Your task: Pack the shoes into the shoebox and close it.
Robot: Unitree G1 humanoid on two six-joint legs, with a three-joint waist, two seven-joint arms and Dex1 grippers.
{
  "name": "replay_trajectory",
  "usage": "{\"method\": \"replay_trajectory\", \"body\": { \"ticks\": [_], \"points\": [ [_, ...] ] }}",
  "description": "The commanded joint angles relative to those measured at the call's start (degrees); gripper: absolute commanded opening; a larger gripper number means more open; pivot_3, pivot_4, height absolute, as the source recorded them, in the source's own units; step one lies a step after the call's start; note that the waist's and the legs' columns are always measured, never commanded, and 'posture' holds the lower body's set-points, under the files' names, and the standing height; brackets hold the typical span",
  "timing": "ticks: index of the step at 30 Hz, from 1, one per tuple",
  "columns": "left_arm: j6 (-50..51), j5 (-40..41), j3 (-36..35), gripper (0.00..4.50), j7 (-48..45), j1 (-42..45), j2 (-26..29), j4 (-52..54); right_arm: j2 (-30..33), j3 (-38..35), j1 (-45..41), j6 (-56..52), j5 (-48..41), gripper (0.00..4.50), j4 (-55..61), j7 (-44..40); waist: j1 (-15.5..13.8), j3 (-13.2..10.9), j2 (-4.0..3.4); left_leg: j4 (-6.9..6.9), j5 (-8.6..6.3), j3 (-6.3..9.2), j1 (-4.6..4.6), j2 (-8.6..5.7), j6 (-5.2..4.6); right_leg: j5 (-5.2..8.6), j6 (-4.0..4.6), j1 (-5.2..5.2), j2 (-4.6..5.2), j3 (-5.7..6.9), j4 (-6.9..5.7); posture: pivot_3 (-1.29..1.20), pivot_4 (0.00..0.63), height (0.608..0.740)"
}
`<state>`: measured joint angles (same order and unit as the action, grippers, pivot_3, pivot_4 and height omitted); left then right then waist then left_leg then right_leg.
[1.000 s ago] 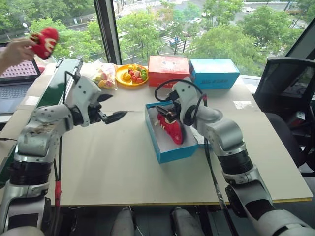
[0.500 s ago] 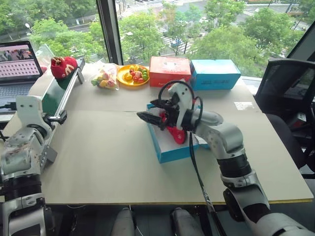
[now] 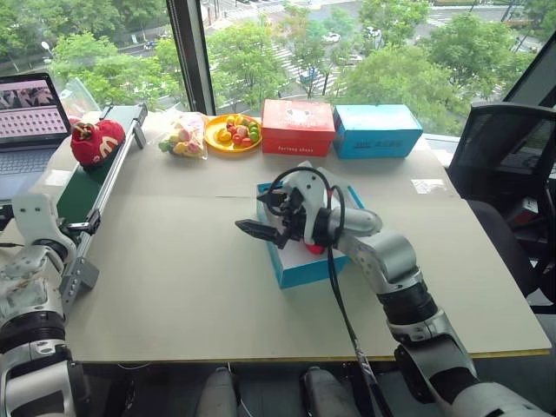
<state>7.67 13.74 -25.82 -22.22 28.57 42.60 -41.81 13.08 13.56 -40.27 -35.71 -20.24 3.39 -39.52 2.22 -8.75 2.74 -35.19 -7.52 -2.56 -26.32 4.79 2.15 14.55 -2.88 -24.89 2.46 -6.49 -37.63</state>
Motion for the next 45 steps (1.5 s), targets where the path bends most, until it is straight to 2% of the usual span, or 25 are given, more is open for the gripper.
{"method": "replay_trajectory", "body": {
  "ticks": [1,10,20,28,34,37,39,42,45],
  "points": [
    [-5.29,-0.35,-0.61,4.50,-1.35,4.40,3.58,-6.50,0.66,-0.86,0.17,1.82,0.24,4.47,3.22,-0.55,-0.08,0.01,0.03,0.00,0.00,0.00,0.00,0.00,0.00,0.00,0.00,0.00,0.00,0.00,0.00,0.00,0.150,0.740],
    [-10.81,-1.27,0.85,4.50,-2.85,9.78,5.83,-17.70,1.32,-1.04,1.05,1.34,0.31,4.47,4.27,-0.07,-0.12,0.02,0.04,0.01,0.00,-0.01,0.00,0.01,0.01,0.00,0.00,0.00,0.01,0.05,0.00,0.00,0.150,0.740],
    [-11.82,-0.40,-0.02,4.50,-2.87,11.02,7.02,-23.90,4.78,-3.54,-0.19,2.96,2.06,4.47,2.33,-0.33,-0.13,0.03,0.05,0.01,0.00,-0.01,-0.01,0.01,0.02,0.00,0.01,-0.02,0.01,0.08,-0.01,0.00,0.150,0.740],
    [-10.65,-1.13,1.34,4.50,-4.17,11.35,6.58,-26.54,4.79,-3.95,-0.40,2.12,2.56,4.47,3.40,0.76,-0.13,0.03,0.05,0.02,0.00,-0.01,-0.01,0.02,0.02,0.01,0.02,-0.04,0.01,0.09,-0.03,0.00,0.150,0.740],
    [-10.13,-0.68,2.65,3.01,-9.07,12.23,3.99,-24.45,4.51,-3.65,-0.36,1.13,2.65,4.50,4.56,1.03,-1.42,0.03,0.05,0.01,0.02,-0.01,-0.01,0.02,0.05,0.04,0.07,-0.06,0.02,0.14,-0.14,0.00,0.150,0.740],
    [-8.40,0.67,3.05,2.82,-11.43,13.53,2.23,-20.35,4.15,-4.65,-0.29,-0.22,1.37,4.50,5.05,1.09,-2.48,0.03,0.06,0.00,0.13,-0.01,-0.01,0.02,0.22,0.05,0.09,-0.06,0.05,0.23,-0.25,0.00,0.150,0.740],
    [-5.38,3.33,3.44,2.82,-13.40,14.82,-0.33,-11.97,2.79,-8.10,-0.67,-3.21,-2.49,4.50,5.19,1.67,-3.22,0.03,0.07,0.00,0.16,-0.01,-0.01,0.03,0.27,0.05,0.10,-0.05,0.07,0.27,-0.27,0.00,0.150,0.740],
    [3.49,8.32,6.05,2.82,-13.69,14.22,-5.92,8.98,-2.05,-18.85,-3.59,-15.93,-16.99,4.50,4.86,5.87,-3.83,-0.02,0.25,-0.02,0.28,0.04,-0.20,0.12,0.44,0.05,0.11,-0.05,0.10,0.46,-0.30,0.00,0.150,0.740],
    [11.40,12.95,7.62,2.82,-12.07,11.18,-10.80,24.73,-5.76,-26.99,-7.32,-23.98,-27.20,4.50,3.37,11.89,-3.16,0.00,0.30,-0.09,0.33,0.08,-0.42,0.15,0.47,0.01,0.11,-0.14,0.10,0.48,-0.31,0.00,0.150,0.740]
  ]
}}
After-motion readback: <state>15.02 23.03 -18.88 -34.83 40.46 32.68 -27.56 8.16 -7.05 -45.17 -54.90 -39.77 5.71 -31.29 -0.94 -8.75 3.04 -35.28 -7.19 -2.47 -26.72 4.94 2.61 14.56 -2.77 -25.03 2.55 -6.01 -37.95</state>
